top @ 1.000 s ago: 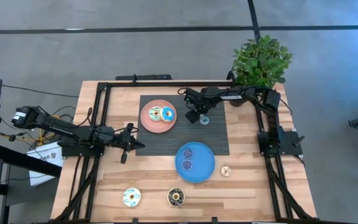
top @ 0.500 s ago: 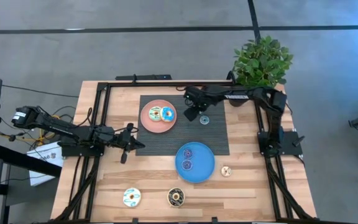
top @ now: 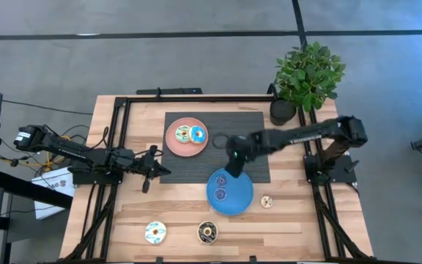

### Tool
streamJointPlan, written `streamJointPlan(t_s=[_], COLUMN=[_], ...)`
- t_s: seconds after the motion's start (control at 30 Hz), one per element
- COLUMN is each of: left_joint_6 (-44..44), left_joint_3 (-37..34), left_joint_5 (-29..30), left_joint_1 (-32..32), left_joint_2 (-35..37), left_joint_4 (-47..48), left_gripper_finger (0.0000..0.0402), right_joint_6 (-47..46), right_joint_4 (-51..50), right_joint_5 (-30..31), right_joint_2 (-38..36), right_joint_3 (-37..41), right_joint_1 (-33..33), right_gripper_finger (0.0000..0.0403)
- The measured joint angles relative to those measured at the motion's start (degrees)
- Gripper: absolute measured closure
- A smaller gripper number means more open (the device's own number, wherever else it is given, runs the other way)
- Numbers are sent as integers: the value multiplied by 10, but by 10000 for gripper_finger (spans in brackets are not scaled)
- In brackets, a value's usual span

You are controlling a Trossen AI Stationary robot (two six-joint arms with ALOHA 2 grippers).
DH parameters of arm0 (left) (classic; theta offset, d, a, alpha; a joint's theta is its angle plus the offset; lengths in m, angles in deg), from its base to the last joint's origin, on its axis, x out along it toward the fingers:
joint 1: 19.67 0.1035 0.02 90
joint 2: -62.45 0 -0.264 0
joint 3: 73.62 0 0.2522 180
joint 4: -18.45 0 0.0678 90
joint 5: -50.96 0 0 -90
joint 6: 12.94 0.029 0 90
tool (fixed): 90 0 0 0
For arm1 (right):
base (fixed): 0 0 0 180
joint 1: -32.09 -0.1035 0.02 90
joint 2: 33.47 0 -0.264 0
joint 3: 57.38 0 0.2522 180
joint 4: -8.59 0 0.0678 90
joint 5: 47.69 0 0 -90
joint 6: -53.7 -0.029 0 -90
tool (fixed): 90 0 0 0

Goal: Pick & Place donuts
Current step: Put the small green donut into the blue plate

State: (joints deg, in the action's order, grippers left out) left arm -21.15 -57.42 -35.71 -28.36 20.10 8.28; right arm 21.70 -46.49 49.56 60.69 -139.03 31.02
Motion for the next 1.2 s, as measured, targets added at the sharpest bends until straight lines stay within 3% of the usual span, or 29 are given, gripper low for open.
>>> streamJointPlan(t_s=[0.13, 0.27, 0.87, 1.2], left_joint_6=[-3, -1, -4, -6], left_joint_3=[0, 0, 0, 0], left_joint_5=[0, 1, 5, 5], left_joint_1=[0, 0, 0, 0], left_joint_2=[0, 0, 0, 0], left_joint_4=[-1, -1, 2, 5], left_gripper_finger=[402, 402, 401, 402], right_joint_6=[-64, -99, -131, -145], right_joint_4=[101, 135, 165, 167], right_joint_5=[0, -13, -4, -8], right_joint_2=[-8, -2, 85, 58], right_joint_3=[78, 97, 102, 102], right_joint_1=[-38, -67, -106, -106], right_gripper_finger=[246, 251, 244, 196])
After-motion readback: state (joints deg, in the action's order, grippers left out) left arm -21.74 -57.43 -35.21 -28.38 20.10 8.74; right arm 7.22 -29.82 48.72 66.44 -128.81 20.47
